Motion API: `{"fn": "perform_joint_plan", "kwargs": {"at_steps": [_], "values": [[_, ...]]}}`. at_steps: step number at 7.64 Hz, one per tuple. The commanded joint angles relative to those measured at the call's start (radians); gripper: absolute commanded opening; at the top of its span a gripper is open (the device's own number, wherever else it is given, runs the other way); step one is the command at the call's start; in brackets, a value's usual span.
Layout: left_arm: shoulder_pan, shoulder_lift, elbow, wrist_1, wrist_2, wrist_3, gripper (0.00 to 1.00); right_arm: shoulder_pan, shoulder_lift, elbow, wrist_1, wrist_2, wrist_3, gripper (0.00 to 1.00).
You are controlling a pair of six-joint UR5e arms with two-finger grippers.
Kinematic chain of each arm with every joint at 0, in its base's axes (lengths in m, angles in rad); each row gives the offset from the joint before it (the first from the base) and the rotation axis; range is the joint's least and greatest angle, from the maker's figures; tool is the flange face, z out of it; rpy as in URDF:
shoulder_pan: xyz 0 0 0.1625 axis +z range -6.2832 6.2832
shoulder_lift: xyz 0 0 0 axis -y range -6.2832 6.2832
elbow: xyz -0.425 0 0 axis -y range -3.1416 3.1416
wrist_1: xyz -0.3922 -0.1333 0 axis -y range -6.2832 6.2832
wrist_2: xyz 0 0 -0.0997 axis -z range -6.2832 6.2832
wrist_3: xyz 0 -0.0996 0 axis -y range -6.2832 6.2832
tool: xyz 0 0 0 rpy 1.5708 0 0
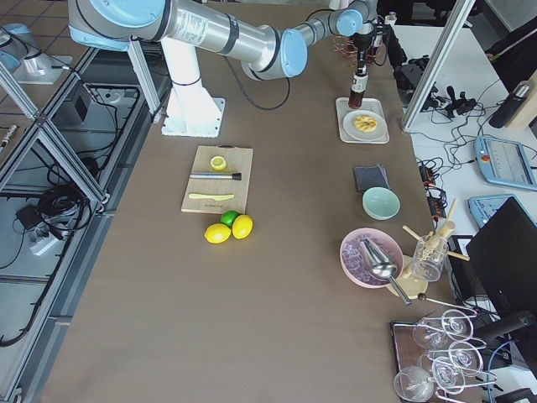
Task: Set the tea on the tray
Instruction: 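Carry the tea bottle with the right gripper over the white tray beside the plate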
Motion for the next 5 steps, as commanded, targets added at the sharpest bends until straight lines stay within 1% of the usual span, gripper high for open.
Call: {"fn": "perform_joint_plan", "kwargs": {"at_steps": [1,5], "values": [[0.001,-0.021,0.018,-0.001,0.0,-0.002,0.98,-0.003,0.003,-0.054,0.086,-0.046,-0.002,0.0],[0.003,-0.034,0.038,-0.003,0.0,0.0,0.98,-0.027,0.007,-0.066,0.119,-0.088,-0.002,0.0]]}}
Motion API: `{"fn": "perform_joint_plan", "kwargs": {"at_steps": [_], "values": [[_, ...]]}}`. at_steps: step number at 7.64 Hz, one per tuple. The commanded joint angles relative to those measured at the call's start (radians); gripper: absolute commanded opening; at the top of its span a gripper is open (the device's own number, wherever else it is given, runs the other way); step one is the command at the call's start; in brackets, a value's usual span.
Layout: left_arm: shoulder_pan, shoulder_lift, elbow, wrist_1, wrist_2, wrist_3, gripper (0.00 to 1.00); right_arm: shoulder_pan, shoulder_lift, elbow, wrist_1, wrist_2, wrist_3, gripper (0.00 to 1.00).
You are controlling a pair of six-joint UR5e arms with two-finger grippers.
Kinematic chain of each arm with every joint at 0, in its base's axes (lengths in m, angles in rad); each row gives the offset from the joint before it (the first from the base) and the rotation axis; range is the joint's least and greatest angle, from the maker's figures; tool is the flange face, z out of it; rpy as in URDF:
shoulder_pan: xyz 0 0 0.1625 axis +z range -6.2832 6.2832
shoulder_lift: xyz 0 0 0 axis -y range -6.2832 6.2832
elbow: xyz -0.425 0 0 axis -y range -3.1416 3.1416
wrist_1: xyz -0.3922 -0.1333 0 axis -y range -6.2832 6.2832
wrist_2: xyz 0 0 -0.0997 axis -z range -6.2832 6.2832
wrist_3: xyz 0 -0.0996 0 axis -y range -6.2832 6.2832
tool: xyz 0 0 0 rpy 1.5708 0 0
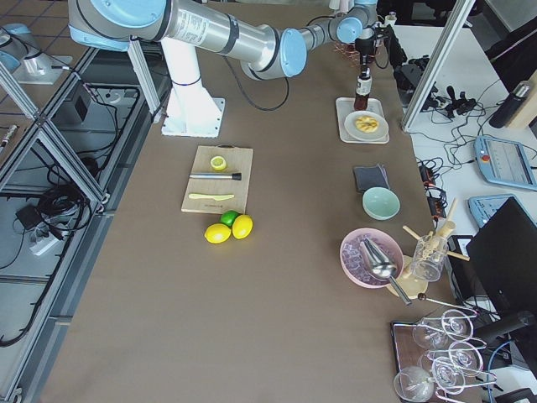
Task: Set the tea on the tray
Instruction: 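Carry the tea bottle with the right gripper over the white tray beside the plate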
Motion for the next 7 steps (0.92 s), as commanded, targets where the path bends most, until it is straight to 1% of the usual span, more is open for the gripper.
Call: {"fn": "perform_joint_plan", "kwargs": {"at_steps": [1,5,6,7], "values": [[0.0,-0.009,0.015,-0.001,0.0,0.001,0.98,-0.026,0.006,-0.007,0.019,-0.034,0.001,0.0],[0.0,-0.009,0.015,-0.001,0.0,-0.001,0.98,-0.028,0.008,-0.008,0.036,-0.037,0.001,0.0],[0.0,-0.009,0.016,-0.001,0.0,-0.002,0.98,-0.028,0.008,-0.007,0.037,-0.036,0.001,0.1],[0.0,-0.015,0.024,-0.001,0.0,-0.002,0.98,-0.028,0.008,-0.008,0.042,-0.04,-0.001,0.99]]}}
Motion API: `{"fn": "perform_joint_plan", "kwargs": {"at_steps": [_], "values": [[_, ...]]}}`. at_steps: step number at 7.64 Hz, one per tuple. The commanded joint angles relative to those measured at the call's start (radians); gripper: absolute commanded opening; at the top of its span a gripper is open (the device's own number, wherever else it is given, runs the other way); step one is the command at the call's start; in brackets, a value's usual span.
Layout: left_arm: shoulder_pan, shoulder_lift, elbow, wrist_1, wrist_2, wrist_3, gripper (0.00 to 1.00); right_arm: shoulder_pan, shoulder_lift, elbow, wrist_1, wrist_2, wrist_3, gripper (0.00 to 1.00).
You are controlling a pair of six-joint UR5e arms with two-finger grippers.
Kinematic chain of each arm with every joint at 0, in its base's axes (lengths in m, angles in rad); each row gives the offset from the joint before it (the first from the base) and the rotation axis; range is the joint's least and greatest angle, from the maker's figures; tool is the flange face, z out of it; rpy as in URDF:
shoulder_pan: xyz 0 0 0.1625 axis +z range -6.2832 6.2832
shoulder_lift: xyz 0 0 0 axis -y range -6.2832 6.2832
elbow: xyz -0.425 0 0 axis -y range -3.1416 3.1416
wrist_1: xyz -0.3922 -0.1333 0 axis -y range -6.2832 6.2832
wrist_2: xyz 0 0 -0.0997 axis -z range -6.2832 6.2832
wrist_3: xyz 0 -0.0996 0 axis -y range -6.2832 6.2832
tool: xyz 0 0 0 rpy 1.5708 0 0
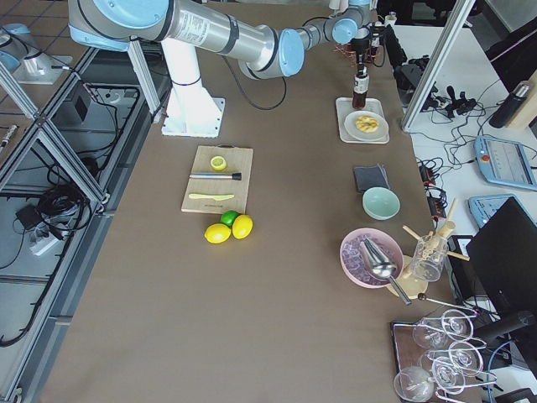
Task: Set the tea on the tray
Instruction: 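Carry the tea bottle with the right gripper over the white tray beside the plate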
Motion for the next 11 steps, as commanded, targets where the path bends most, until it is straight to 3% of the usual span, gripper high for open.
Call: {"fn": "perform_joint_plan", "kwargs": {"at_steps": [1,5,7,8,10,11], "values": [[0.0,-0.022,0.029,0.0,0.0,-0.001,0.98,-0.003,-0.001,0.0,0.015,-0.016,0.0,0.99],[0.0,-0.052,0.048,0.003,0.002,-0.004,0.98,0.005,0.0,0.012,0.013,-0.007,-0.009,0.99],[-0.002,-0.053,0.046,0.005,0.002,-0.004,0.98,0.022,0.0,0.05,-0.016,0.039,-0.009,1.0],[-0.002,-0.053,0.046,0.006,0.002,-0.004,0.98,0.035,-0.001,0.102,-0.089,0.083,-0.029,1.0],[-0.005,-0.053,0.04,0.008,0.0,-0.004,0.98,0.068,-0.068,0.366,-0.36,0.216,-0.06,1.0],[-0.003,-0.053,0.032,0.006,0.0,-0.004,0.98,0.074,-0.11,0.501,-0.508,0.24,-0.064,1.0]]}}
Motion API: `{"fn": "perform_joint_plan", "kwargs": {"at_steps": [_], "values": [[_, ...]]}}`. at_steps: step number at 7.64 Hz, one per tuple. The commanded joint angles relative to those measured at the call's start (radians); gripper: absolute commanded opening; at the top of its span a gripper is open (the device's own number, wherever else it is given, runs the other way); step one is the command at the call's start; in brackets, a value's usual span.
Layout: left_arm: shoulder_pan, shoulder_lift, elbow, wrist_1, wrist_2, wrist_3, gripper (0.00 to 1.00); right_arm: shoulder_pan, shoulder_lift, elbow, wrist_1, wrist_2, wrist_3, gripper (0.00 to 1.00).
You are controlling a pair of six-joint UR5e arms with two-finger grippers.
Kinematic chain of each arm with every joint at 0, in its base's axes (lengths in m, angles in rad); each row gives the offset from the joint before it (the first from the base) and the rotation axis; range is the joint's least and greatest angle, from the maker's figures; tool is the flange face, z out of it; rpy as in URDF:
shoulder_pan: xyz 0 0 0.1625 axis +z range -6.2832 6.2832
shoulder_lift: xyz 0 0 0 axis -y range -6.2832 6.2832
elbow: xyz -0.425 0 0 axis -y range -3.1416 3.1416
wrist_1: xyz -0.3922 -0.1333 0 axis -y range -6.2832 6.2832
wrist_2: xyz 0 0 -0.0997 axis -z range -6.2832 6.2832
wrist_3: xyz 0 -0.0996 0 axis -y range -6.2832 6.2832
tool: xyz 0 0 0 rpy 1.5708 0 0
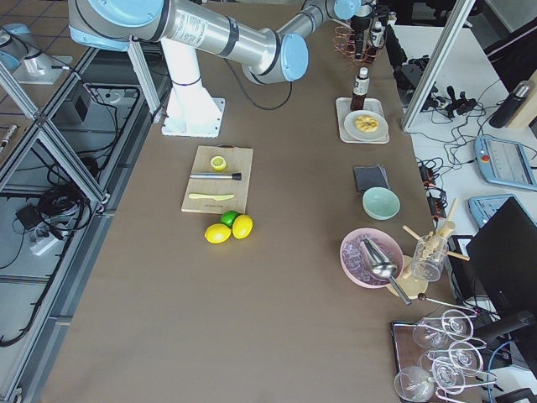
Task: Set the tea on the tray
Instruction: 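Lower the tea bottle onto the tray and open the right gripper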
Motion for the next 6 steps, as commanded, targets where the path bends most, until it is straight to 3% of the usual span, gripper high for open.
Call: {"fn": "perform_joint_plan", "kwargs": {"at_steps": [1,3,4,5,6], "values": [[0.002,-0.006,-0.01,-0.004,0.0,-0.002,0.98,0.031,-0.098,0.329,-0.386,0.112,-0.064,1.0],[0.013,-0.012,-0.01,-0.002,0.0,0.005,0.98,0.068,-0.199,0.547,-0.805,0.125,-0.287,1.0],[0.016,-0.012,-0.008,-0.004,-0.002,0.005,0.98,0.1,-0.25,0.609,-0.975,0.111,-0.429,1.0],[0.028,-0.011,0.001,-0.005,0.001,0.005,0.98,0.131,-0.396,0.769,-1.068,0.062,-0.56,1.0],[0.029,-0.009,0.001,-0.004,0.001,0.005,0.98,0.189,-0.625,0.989,-1.067,0.056,-0.616,1.0]]}}
